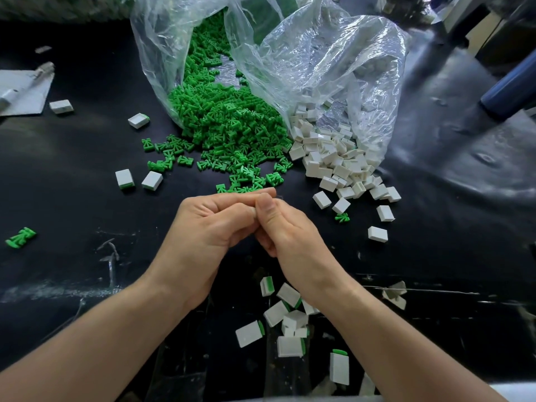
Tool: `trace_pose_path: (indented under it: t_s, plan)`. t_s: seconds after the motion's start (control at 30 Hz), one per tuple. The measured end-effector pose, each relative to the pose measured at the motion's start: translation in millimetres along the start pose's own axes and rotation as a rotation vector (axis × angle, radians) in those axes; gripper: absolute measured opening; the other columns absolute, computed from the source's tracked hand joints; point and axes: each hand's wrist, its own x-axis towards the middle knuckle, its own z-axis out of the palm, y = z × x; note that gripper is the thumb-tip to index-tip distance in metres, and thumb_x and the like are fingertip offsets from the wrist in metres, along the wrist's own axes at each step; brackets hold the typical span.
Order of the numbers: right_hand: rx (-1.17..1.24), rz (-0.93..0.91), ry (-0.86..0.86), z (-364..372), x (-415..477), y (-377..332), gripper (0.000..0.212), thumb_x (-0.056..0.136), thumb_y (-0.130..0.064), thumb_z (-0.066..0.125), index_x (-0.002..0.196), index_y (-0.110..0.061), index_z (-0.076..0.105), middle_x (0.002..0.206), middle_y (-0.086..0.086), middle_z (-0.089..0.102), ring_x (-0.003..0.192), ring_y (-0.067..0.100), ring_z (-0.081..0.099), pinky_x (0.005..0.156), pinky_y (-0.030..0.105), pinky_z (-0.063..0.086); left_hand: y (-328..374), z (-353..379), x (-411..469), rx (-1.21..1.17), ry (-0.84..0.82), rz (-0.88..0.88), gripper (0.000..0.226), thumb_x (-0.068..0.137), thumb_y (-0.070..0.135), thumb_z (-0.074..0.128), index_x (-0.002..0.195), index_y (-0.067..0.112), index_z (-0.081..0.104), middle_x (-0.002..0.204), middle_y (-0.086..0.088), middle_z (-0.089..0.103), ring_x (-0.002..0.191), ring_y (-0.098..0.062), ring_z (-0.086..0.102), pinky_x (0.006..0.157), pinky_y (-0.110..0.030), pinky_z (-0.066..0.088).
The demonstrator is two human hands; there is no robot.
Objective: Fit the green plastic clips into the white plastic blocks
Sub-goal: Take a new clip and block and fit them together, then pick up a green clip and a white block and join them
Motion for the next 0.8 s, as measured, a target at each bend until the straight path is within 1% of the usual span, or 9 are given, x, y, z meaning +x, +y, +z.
trace_pose_path:
  t_s: [0.07, 0.1, 0.2, 0.27, 0.43, 0.5, 0.6, 0.7, 0.8]
  plan:
    - [0.001, 0.029, -0.053, -4.0, 1.1, -2.4, 0.046, 0.092, -0.053, 0.031, 0.071, -0.021, 0.057, 0.055, -0.017, 0.049, 0.054, -0.002, 0.043, 0.059, 0.021, 0.034, 1.1, -1.4, 0.7, 0.015, -0.016, -0.008, 0.025, 0.077, -0.006, 0.050, 0.080, 0.003, 0.074, 0.077, -0.031, 0.063, 0.064, -0.031, 0.060, 0.057, -0.024, 0.054]
    - [0.009, 0.050, -0.081, -6.7, 2.1, -3.7, 0.053, 0.087, -0.059, 0.029, 0.072, -0.016, 0.057, 0.055, -0.014, 0.048, 0.052, 0.000, 0.041, 0.057, 0.020, 0.034, 1.0, -2.7, 1.4, 0.022, -0.027, -0.019, 0.022, 0.075, -0.002, 0.052, 0.082, 0.000, 0.073, 0.073, -0.032, 0.062, 0.060, -0.030, 0.060, 0.058, -0.026, 0.053]
    - [0.021, 0.105, -0.140, -16.3, 4.5, -7.6, 0.072, 0.074, -0.066, 0.022, 0.072, -0.005, 0.060, 0.048, -0.008, 0.047, 0.045, 0.005, 0.039, 0.046, 0.012, 0.032, -1.0, -7.1, 4.0, 0.047, -0.039, -0.060, 0.027, 0.071, 0.011, 0.056, 0.089, -0.001, 0.072, 0.072, -0.023, 0.067, 0.063, -0.030, 0.061, 0.070, -0.033, 0.055]
    - [0.004, 0.114, -0.144, -20.6, 4.8, -9.1, 0.073, 0.073, -0.068, 0.020, 0.066, -0.009, 0.063, 0.045, -0.006, 0.047, 0.043, 0.006, 0.039, 0.044, 0.010, 0.031, -0.1, -8.1, 4.8, 0.055, -0.028, -0.070, 0.027, 0.066, 0.018, 0.059, 0.083, 0.005, 0.075, 0.074, -0.017, 0.070, 0.066, -0.028, 0.060, 0.068, -0.030, 0.055]
    - [-0.054, 0.128, 0.026, -33.1, 8.0, -7.7, 0.060, 0.082, -0.061, 0.031, 0.059, -0.016, 0.064, 0.041, -0.008, 0.046, 0.038, -0.001, 0.040, 0.042, 0.007, 0.030, 2.0, -9.7, 6.7, 0.075, 0.006, -0.079, 0.020, 0.062, 0.022, 0.062, 0.075, 0.019, 0.077, 0.077, -0.006, 0.074, 0.070, -0.015, 0.070, 0.061, -0.023, 0.057]
    - [-0.076, 0.122, 0.118, -41.4, 10.3, -6.7, 0.053, 0.089, -0.053, 0.038, 0.059, -0.017, 0.063, 0.041, -0.010, 0.047, 0.039, -0.002, 0.041, 0.046, 0.010, 0.032, 3.4, -9.7, 5.9, 0.080, 0.010, -0.071, 0.019, 0.059, 0.025, 0.064, 0.073, 0.021, 0.077, 0.073, -0.004, 0.073, 0.062, -0.012, 0.068, 0.051, -0.019, 0.053]
    - [-0.162, 0.088, 0.329, -58.6, 13.6, -3.3, 0.039, 0.091, -0.044, 0.047, 0.064, -0.020, 0.062, 0.042, -0.014, 0.049, 0.044, -0.004, 0.045, 0.056, 0.019, 0.034, 3.9, -9.6, 4.5, 0.107, 0.012, -0.051, 0.019, 0.055, 0.027, 0.067, 0.071, 0.021, 0.076, 0.069, -0.004, 0.072, 0.055, -0.011, 0.065, 0.047, -0.017, 0.049]
    - [-0.277, 0.048, 0.500, -75.0, 15.9, 1.1, 0.025, 0.089, -0.039, 0.055, 0.073, -0.023, 0.064, 0.056, -0.015, 0.055, 0.061, 0.002, 0.052, 0.065, 0.028, 0.044, 3.9, -8.8, 3.5, 0.157, -0.003, -0.034, 0.020, 0.053, 0.029, 0.069, 0.069, 0.021, 0.075, 0.061, -0.002, 0.069, 0.049, -0.008, 0.061, 0.042, -0.015, 0.044]
    - [-0.418, 0.039, 0.549, -81.6, 16.3, 3.4, 0.014, 0.088, -0.035, 0.058, 0.077, -0.028, 0.063, 0.070, -0.012, 0.058, 0.070, 0.007, 0.056, 0.071, 0.029, 0.045, 5.3, -6.5, 1.0, 0.230, -0.042, -0.023, 0.025, 0.052, 0.032, 0.070, 0.072, 0.017, 0.074, 0.056, -0.001, 0.066, 0.046, -0.007, 0.057, 0.041, -0.015, 0.041]
